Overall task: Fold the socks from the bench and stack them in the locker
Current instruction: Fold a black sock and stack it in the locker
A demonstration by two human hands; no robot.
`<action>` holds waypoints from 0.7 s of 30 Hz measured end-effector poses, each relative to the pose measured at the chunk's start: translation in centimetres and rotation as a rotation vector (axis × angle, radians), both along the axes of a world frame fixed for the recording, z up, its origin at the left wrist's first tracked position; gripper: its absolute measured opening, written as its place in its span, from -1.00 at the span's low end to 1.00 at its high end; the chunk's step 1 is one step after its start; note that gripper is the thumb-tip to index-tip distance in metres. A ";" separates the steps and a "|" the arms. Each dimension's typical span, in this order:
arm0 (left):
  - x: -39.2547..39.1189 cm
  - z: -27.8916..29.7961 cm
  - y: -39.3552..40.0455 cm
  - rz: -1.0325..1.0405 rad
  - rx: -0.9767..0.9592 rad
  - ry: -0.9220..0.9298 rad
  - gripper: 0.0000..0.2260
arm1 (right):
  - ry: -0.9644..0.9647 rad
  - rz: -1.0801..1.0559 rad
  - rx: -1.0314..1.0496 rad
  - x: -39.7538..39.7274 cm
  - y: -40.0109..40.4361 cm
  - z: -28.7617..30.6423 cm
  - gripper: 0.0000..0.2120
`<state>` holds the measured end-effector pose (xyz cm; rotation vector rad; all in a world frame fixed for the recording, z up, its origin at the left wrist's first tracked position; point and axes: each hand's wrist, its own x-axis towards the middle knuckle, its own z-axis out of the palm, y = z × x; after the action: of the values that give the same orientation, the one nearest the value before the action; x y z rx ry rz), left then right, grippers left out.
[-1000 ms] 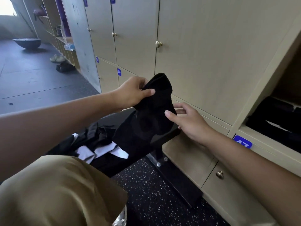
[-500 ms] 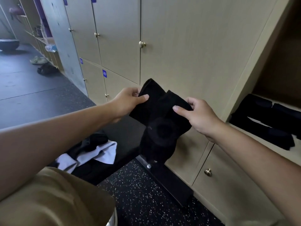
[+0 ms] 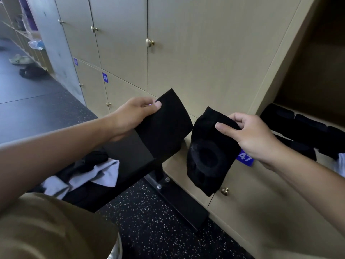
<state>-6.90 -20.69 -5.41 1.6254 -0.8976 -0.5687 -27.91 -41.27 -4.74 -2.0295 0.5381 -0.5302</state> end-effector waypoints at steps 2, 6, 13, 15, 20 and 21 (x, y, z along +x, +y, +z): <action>-0.4 0.5 0.0 -0.113 -0.015 -0.063 -0.61 | 0.000 0.005 -0.011 -1.0 -0.2 0.4 -0.87; -1.7 1.6 -0.4 -0.335 0.090 -0.307 -0.71 | -0.006 0.012 -0.024 -2.9 -0.3 1.1 -0.88; -4.3 2.7 -2.3 -0.511 0.120 -0.445 -0.83 | -0.031 0.028 -0.138 -4.9 -0.3 1.4 -0.90; -5.2 2.7 -3.0 -0.531 0.115 -0.413 -0.84 | -0.057 0.053 -0.166 -5.4 -0.2 1.6 -0.91; -7.2 1.5 -5.2 -0.560 0.032 -0.346 -0.80 | -0.101 0.098 -0.179 -6.0 0.0 1.8 -0.90; -7.7 1.4 -5.6 -0.538 0.031 -0.328 -0.80 | -0.106 0.102 -0.172 -6.1 -0.1 1.7 -0.90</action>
<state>-14.63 -26.27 -4.03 1.5256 -1.6010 -0.6917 -34.02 -41.37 -3.00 -2.1644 0.3332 -0.6363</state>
